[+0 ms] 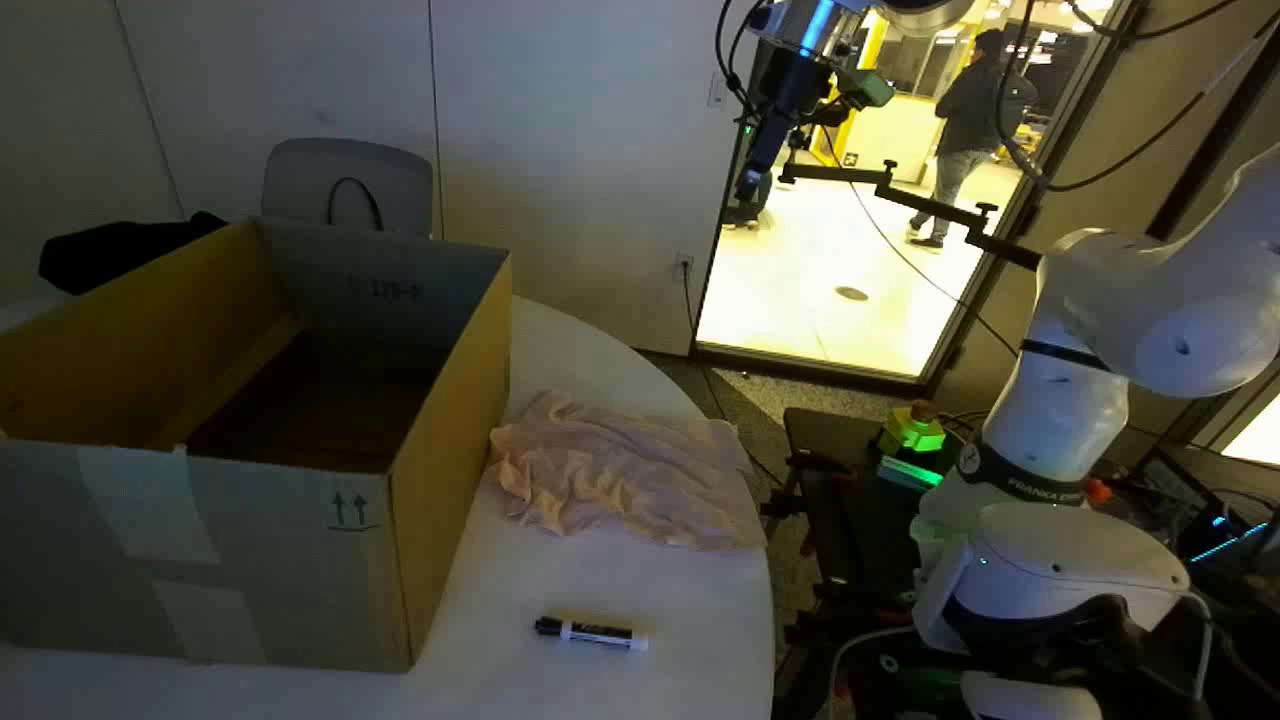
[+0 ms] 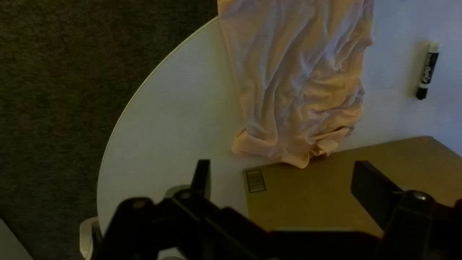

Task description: Put the black marker on the towel then fold the towel twice and put it in the box.

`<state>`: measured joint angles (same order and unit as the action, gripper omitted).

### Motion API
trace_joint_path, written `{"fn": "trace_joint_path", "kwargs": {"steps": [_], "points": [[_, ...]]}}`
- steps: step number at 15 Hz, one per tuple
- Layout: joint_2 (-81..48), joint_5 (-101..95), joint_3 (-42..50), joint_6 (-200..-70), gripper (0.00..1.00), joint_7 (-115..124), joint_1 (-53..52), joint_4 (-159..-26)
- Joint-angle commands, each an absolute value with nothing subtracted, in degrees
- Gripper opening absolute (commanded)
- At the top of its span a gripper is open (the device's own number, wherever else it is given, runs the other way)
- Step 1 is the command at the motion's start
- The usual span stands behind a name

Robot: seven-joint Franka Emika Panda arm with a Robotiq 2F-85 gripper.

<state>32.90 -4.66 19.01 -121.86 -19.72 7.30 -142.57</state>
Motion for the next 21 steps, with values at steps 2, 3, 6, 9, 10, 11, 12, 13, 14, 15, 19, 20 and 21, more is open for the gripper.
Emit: {"fn": "trace_joint_path", "kwargs": {"steps": [2,3,6,9,10,11,12,13,14,15,19,20,21], "points": [[32.8,-4.1,18.2,-121.7,1.00,-20.2,8.2,-141.8],[32.9,-4.1,18.3,-121.7,1.00,-20.2,8.2,-141.7],[32.9,-4.1,18.3,-121.7,1.00,-20.2,8.2,-141.6],[31.9,-4.2,16.9,-123.1,1.00,-19.8,7.3,-142.7],[31.3,-3.9,16.2,-123.9,1.00,-19.9,6.5,-143.4],[30.7,-3.9,15.3,-125.0,1.00,-19.6,5.9,-144.1],[29.6,-3.9,14.0,-126.6,1.00,-19.1,5.0,-145.2],[28.4,-3.7,12.7,-128.4,1.00,-19.0,3.9,-146.2],[26.7,-3.9,11.0,-130.5,1.00,-18.2,2.9,-147.2],[24.9,-3.8,9.8,-132.0,1.00,-18.0,1.8,-147.7],[16.2,-3.2,4.6,-140.2,1.00,-16.1,-2.4,-149.0],[14.2,-2.9,3.6,-141.3,1.00,-16.0,-3.3,-148.8],[12.0,-2.5,2.6,-142.6,1.00,-15.6,-4.1,-148.6]]}}
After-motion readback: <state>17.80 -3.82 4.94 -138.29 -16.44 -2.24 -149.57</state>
